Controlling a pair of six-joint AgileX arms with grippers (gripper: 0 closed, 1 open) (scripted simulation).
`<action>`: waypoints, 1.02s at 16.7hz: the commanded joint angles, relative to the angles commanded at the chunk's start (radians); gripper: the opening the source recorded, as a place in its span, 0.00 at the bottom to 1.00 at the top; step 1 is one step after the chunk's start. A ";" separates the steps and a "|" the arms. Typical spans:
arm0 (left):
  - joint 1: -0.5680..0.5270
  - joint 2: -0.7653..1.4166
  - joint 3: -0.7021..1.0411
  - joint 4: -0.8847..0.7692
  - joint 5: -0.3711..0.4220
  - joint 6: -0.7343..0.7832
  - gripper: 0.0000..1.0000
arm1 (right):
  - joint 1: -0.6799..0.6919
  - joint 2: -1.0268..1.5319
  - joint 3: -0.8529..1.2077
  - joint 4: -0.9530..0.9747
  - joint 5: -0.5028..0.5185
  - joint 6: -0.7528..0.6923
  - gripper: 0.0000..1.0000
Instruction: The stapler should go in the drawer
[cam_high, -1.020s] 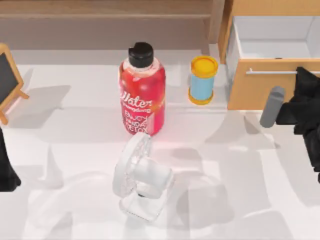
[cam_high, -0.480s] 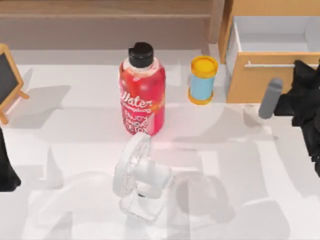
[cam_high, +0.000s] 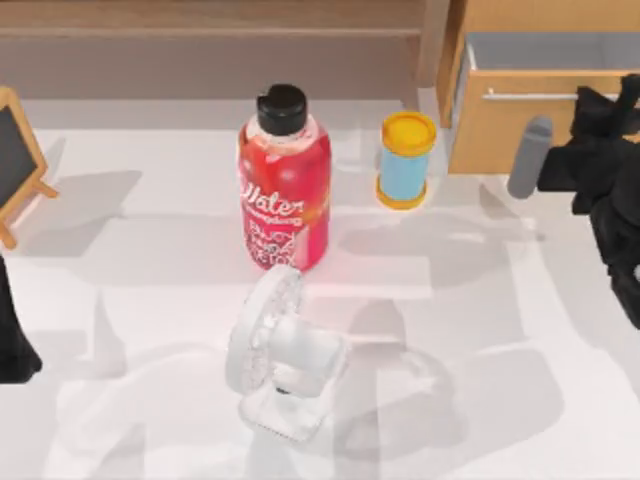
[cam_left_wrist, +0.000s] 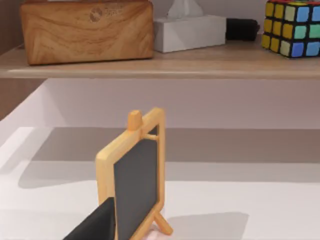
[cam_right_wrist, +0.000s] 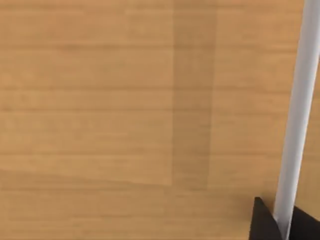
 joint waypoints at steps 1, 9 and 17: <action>0.000 0.000 0.000 0.000 0.000 0.000 1.00 | -0.004 0.008 0.022 -0.013 -0.004 0.000 0.00; 0.000 0.000 0.000 0.000 0.000 0.000 1.00 | -0.008 0.012 0.056 -0.028 -0.006 0.003 0.00; 0.000 0.000 0.000 0.000 0.000 0.000 1.00 | -0.027 0.100 0.225 -0.129 -0.027 -0.008 0.00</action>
